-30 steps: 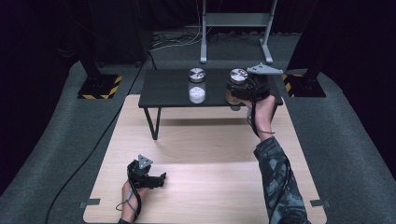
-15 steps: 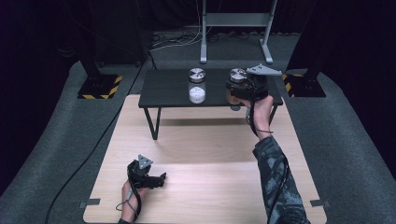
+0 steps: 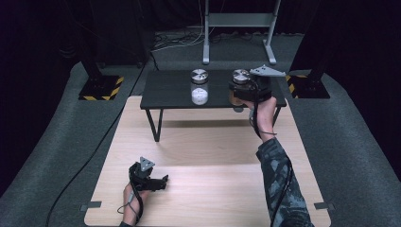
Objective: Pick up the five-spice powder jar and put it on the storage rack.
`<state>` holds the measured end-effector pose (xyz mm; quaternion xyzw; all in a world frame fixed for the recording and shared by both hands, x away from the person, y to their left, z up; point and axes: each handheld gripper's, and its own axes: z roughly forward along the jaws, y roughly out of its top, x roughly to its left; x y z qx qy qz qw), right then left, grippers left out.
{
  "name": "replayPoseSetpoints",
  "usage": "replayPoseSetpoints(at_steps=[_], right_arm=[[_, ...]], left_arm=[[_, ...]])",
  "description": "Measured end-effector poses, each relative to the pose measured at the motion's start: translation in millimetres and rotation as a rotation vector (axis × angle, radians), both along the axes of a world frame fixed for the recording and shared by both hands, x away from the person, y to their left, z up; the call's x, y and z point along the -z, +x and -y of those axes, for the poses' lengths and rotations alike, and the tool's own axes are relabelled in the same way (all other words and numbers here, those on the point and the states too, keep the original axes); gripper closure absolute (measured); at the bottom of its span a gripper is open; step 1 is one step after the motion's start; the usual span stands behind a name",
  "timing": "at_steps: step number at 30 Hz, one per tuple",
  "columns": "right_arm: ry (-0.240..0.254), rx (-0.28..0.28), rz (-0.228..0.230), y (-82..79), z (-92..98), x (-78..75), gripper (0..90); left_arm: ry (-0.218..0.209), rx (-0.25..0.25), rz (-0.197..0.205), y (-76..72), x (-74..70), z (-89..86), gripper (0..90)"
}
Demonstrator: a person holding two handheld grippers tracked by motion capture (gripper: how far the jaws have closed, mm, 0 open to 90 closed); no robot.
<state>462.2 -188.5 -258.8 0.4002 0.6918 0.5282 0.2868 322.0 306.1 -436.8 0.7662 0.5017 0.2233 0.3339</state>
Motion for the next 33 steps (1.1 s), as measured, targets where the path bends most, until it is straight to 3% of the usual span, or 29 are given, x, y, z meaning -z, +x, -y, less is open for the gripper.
replayPoseSetpoints(at_steps=[7,11,12,15,19,24,25,26,28,29,30,31,33], right_arm=[[-0.011,0.004,-0.015,0.0,-1.7,-4.9,27.5],[-0.012,-0.001,-0.042,-3.7,-0.6,-11.1,9.8],[-0.012,-0.001,-0.042,-3.7,-0.6,-11.1,9.8],[-0.039,-0.003,-0.072,-8.7,0.7,-17.2,1.8],[-0.102,0.003,-0.112,-22.3,1.4,-18.5,0.0],[-0.124,0.01,-0.156,-46.4,13.2,0.5,0.0],[-0.128,0.014,-0.179,-57.3,19.6,12.1,0.0],[-0.128,0.014,-0.179,-57.3,19.6,12.1,0.0],[-0.143,0.029,-0.214,-75.4,28.8,34.1,0.0],[-0.143,0.029,-0.214,-75.4,28.8,34.1,0.0],[-0.136,0.042,-0.238,-87.4,37.2,51.8,0.0],[-0.136,0.042,-0.238,-87.4,37.2,51.8,0.0],[-0.119,0.057,-0.263,-99.2,47.3,71.7,0.0]], left_arm=[[0.0,0.0,0.0,0.0,0.0,0.0,1.4],[0.003,0.002,0.0,0.1,-0.2,-0.1,1.4],[0.003,0.002,0.0,0.1,-0.2,-0.1,1.4],[0.004,0.003,0.0,0.0,-0.3,-0.1,1.4],[0.002,0.0,0.0,-0.2,-0.1,0.2,1.4],[-0.001,-0.004,0.001,-0.3,0.2,0.4,1.4],[-0.002,-0.004,0.001,-0.3,0.2,0.5,1.4],[-0.002,-0.005,0.0,-0.4,0.2,0.7,1.4],[-0.002,-0.008,0.001,-0.5,0.3,1.1,1.4],[-0.001,-0.007,0.001,-0.4,0.2,1.1,1.4],[-0.001,-0.007,0.0,-0.4,0.2,1.1,1.4],[-0.002,-0.007,0.0,-0.3,0.1,1.1,1.4],[-0.001,-0.005,0.001,-0.1,0.2,1.1,1.4]])
